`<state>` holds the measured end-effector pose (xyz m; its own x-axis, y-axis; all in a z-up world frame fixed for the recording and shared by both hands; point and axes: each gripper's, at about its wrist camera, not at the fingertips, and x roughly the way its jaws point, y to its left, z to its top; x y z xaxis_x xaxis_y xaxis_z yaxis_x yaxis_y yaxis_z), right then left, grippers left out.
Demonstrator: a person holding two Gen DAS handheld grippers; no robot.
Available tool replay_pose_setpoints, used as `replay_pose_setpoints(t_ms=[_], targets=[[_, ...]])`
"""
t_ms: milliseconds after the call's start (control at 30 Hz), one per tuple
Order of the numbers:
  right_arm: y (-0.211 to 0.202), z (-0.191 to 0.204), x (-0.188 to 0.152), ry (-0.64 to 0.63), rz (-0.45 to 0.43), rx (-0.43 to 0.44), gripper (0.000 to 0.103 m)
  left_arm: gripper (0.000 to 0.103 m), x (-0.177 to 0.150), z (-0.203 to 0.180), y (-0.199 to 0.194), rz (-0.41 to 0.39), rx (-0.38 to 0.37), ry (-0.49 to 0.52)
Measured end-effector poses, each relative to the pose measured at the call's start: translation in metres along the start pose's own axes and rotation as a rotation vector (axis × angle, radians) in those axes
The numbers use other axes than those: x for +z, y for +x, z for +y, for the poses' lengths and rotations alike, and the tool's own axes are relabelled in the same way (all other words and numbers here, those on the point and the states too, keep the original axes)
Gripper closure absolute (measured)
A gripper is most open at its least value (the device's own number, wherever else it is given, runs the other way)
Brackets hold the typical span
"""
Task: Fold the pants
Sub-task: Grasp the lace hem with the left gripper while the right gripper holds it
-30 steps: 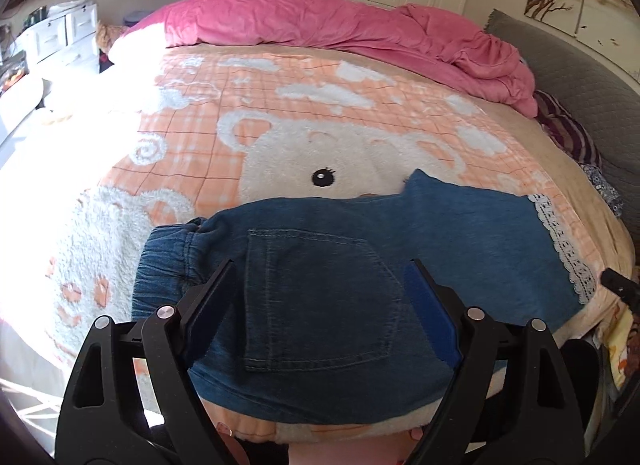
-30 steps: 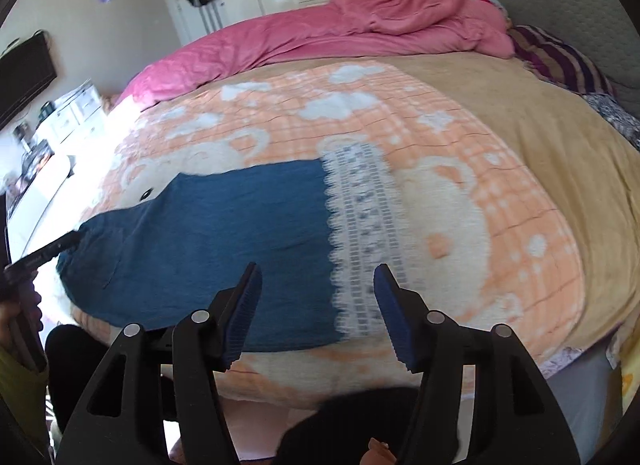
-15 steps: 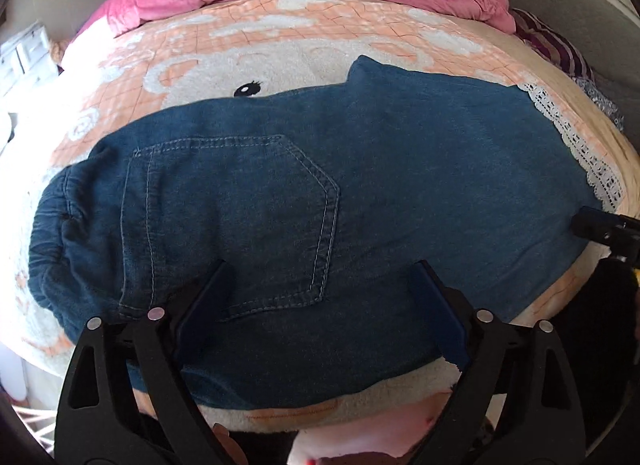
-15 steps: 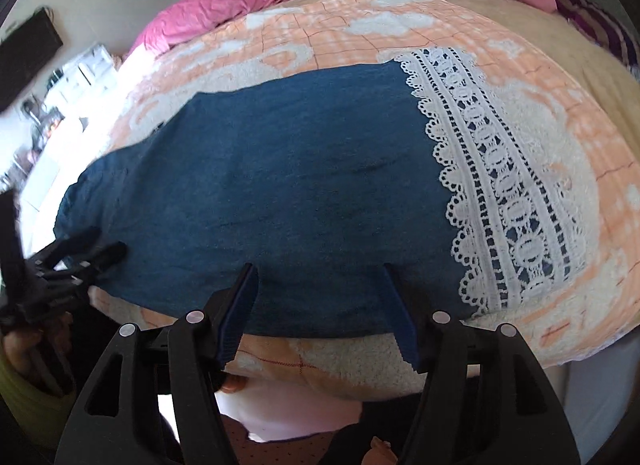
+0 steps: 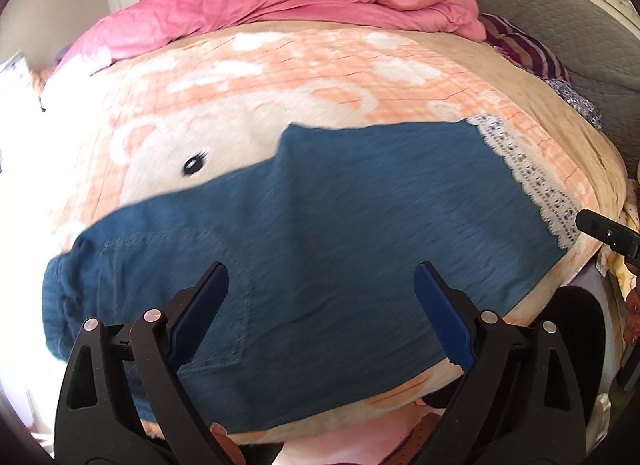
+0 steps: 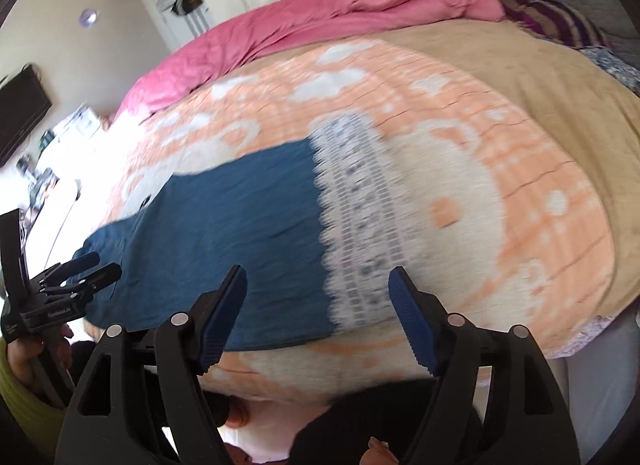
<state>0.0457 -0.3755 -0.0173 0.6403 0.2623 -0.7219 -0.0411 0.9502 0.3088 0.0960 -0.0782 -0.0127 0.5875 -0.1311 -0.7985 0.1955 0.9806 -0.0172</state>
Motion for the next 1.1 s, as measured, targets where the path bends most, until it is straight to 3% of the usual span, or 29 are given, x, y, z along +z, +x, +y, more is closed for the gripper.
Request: replay_pose_setpoints(t_ms=[233, 600, 867, 1100], targets=[[-0.016, -0.036, 0.003, 0.061, -0.043, -0.015, 0.028, 0.014, 0.03, -0.04, 0.004, -0.027, -0.02, 0.074], [-0.016, -0.056, 0.005, 0.093, -0.054, -0.026, 0.022, 0.013, 0.072, -0.096, 0.023, -0.034, -0.067, 0.157], [-0.004, -0.059, 0.001, 0.102, -0.015, -0.016, 0.022, 0.013, 0.109, -0.134, 0.068, 0.014, -0.107, 0.24], [0.013, -0.052, -0.005, 0.114, 0.042, 0.045, 0.022, 0.013, 0.151, -0.147, 0.116, 0.072, -0.189, 0.27]])
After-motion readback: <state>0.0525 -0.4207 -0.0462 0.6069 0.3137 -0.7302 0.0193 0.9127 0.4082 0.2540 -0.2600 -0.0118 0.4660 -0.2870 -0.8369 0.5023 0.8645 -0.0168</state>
